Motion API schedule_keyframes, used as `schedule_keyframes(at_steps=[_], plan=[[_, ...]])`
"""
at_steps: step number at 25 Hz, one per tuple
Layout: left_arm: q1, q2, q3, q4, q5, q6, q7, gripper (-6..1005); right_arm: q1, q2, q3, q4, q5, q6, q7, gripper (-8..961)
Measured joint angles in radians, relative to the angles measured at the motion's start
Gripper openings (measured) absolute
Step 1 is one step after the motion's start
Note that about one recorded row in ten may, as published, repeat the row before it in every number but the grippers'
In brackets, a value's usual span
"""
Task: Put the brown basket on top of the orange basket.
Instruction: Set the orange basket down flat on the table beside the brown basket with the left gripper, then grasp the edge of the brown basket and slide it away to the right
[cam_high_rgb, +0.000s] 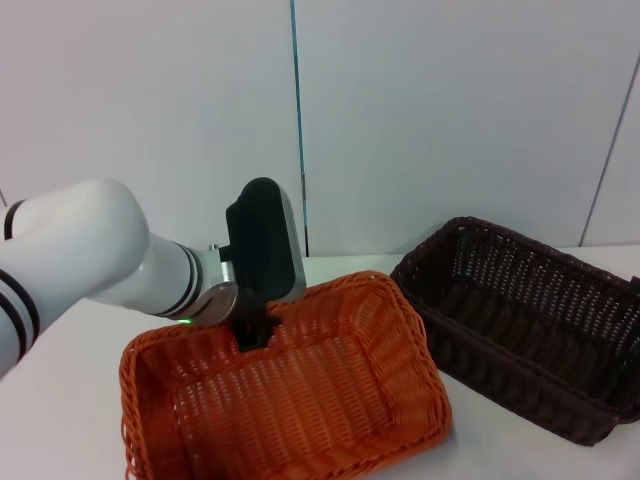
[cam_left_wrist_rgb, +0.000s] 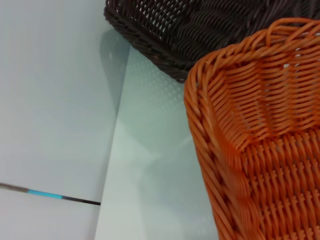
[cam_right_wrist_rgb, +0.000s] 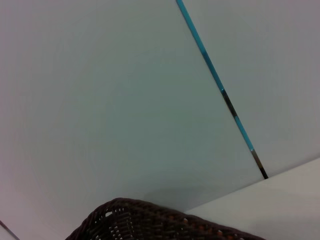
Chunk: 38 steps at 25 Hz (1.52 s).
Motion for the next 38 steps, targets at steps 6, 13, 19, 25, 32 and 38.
schedule_keyframes(at_steps=[6,13,19,25,32,38], plan=[[-0.006,-0.003,0.005,-0.001,-0.001,-0.025,0.001,181,-0.001,0.001,-0.004,-0.002,0.0,0.0,0.006,787],[-0.007,-0.004,0.023,-0.005,-0.001,-0.037,0.0,183,-0.002,0.003,-0.004,-0.002,0.0,0.0,0.009,787],[-0.005,-0.004,0.024,-0.003,-0.001,-0.037,-0.004,185,-0.003,0.003,-0.004,-0.002,0.0,-0.001,0.01,787],[0.005,-0.007,0.031,-0.003,0.0,-0.078,-0.007,230,-0.003,0.003,-0.005,-0.002,0.0,-0.002,0.01,787],[0.021,-0.013,0.065,-0.01,-0.001,-0.136,-0.009,325,-0.003,0.003,-0.006,-0.002,0.0,-0.008,0.01,787],[0.024,-0.01,0.072,-0.01,-0.002,-0.132,-0.01,570,-0.002,0.003,-0.006,-0.002,0.0,-0.008,0.011,787]])
